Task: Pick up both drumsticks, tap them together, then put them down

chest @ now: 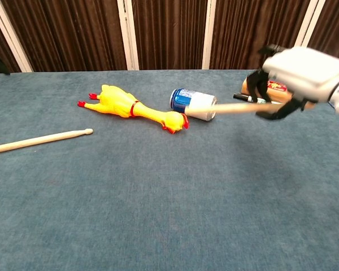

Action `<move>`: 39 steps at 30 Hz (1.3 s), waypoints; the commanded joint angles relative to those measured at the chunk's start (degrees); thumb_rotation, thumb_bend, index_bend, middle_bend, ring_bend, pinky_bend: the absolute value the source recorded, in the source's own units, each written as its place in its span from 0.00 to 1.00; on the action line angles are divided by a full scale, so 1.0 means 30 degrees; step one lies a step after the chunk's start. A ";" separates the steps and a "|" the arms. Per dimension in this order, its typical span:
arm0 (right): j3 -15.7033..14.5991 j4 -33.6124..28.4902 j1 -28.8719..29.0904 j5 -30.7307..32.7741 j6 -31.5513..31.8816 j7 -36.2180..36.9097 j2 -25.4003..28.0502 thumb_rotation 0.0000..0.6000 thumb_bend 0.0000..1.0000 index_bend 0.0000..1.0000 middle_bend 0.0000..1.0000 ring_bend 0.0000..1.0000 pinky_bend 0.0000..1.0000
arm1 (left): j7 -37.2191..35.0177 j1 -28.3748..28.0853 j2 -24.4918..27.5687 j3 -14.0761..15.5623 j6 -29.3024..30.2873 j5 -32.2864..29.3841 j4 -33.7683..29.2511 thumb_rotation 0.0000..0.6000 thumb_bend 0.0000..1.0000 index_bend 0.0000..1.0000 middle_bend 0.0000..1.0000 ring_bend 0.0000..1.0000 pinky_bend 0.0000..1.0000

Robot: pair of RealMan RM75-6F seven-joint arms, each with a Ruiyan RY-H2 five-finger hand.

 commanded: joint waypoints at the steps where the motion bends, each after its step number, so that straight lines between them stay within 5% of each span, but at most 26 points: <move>1: -0.0340 0.0771 0.0056 -0.0100 -0.0364 -0.0411 -0.0748 1.00 0.49 0.71 0.67 0.45 0.00 | -0.0612 0.0620 0.0652 0.0364 0.0468 0.1323 -0.0690 1.00 0.38 0.22 0.10 0.00 0.00; 10: -0.0090 0.1773 -0.0064 0.0889 -0.1075 -0.0308 -0.1750 1.00 0.49 0.70 0.67 0.45 0.00 | -0.1234 0.1101 0.0968 0.0903 0.0437 0.2478 -0.0780 1.00 0.38 0.21 0.08 0.00 0.00; 16: 0.0421 0.1207 -0.0213 0.2452 -0.2287 -0.1474 -0.1757 1.00 0.49 0.55 0.61 0.44 0.00 | -0.1602 0.1456 0.1384 0.1248 0.0484 0.3212 -0.1155 1.00 0.38 0.18 0.07 0.00 0.00; 31: 0.1160 -0.2799 -0.0703 0.6323 -0.4407 -0.5674 -0.0085 1.00 0.49 0.25 0.37 0.30 0.00 | -0.2037 0.2410 0.3221 0.1881 0.1192 0.5095 -0.3012 1.00 0.38 0.15 0.05 0.00 0.00; 39: 0.2249 -0.7391 -0.2077 0.8584 -0.2255 -0.6581 0.1752 1.00 0.29 0.05 0.14 0.13 0.00 | -0.1108 0.4983 0.3285 0.3217 0.4783 0.7423 -0.3334 1.00 0.32 0.09 0.03 0.00 0.00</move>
